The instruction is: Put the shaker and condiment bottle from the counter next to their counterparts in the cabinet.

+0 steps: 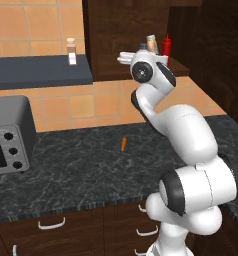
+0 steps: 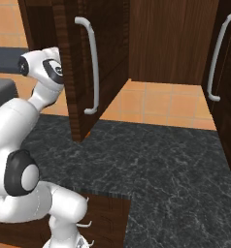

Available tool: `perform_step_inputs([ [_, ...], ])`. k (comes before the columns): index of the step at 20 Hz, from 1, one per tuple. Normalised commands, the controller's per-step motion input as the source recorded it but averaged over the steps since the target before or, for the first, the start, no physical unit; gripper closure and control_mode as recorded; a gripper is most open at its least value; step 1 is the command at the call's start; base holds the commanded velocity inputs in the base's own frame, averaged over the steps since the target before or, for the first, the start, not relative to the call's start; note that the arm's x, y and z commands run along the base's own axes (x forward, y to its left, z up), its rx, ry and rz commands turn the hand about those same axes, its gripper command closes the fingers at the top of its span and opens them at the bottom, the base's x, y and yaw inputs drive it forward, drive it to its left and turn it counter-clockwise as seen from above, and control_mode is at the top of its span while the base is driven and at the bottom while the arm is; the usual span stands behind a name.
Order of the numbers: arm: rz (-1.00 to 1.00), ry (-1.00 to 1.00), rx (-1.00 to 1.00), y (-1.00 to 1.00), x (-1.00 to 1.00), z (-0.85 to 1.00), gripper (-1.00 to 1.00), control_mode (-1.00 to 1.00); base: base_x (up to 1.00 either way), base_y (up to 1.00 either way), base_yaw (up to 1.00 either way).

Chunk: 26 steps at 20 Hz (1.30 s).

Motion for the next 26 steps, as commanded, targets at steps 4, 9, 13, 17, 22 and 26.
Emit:
perform_step_inputs([
  [4,0.03,-0.06,0.00,0.18,-0.34,0.00,-1.00,-1.00,0.00,0.00,0.00],
  [9,0.03,-0.01,0.00,0.24,-0.43,0.00,-1.00,-1.00,0.00,0.00,0.00],
  [13,0.00,-0.05,0.00,0.15,-0.58,0.00,-1.00,-1.00,0.00,0.00,0.00],
  [17,0.00,-0.09,0.00,0.18,-0.79,-0.03,-1.00,-1.00,0.00,0.00,0.00],
  [22,0.00,-0.05,0.00,0.21,-0.81,-0.13,-1.00,-1.00,0.00,0.00,0.00],
  [26,0.03,0.00,0.00,0.34,-0.89,-0.31,-1.00,-1.00,0.00,0.00,0.00],
])
